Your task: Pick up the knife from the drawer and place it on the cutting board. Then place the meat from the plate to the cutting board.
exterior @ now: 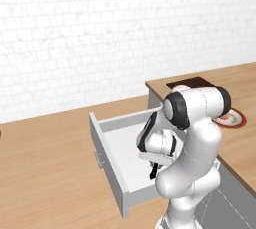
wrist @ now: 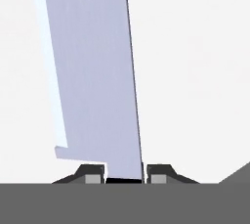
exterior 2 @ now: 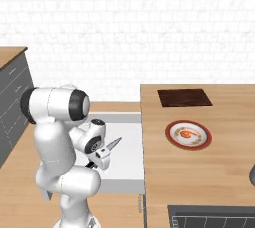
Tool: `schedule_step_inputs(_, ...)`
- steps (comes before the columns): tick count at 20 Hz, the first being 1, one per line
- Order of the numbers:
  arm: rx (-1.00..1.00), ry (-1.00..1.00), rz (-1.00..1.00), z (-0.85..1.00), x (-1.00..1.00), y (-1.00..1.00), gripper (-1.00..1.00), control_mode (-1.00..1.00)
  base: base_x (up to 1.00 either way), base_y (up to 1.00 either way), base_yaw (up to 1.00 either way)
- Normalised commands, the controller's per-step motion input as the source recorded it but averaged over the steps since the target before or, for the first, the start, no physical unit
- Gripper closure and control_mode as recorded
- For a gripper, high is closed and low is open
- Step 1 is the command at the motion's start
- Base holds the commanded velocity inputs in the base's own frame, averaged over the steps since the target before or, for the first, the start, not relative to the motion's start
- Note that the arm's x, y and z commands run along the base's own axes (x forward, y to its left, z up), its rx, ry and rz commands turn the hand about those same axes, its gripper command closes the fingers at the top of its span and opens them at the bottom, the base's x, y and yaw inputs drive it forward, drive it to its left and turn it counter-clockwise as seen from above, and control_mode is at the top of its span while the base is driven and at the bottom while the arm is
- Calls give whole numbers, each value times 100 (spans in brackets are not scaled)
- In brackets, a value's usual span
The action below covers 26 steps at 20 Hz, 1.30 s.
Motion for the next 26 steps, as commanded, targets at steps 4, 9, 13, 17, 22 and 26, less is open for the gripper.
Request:
schedule_step_inputs(4,-10,0,0,100,0,10,100,-100,0,0,0)
schedule_step_inputs(9,-13,5,0,100,24,12,100,-100,0,0,0)
schedule_step_inputs(13,-7,12,3,100,24,0,100,-100,0,0,0)
schedule_step_inputs(17,0,13,4,100,0,0,100,-100,0,0,0)
schedule_step_inputs(22,0,22,2,100,6,0,100,-100,0,0,0)
schedule_step_inputs(26,0,7,12,90,-20,-10,100,-100,0,0,0)
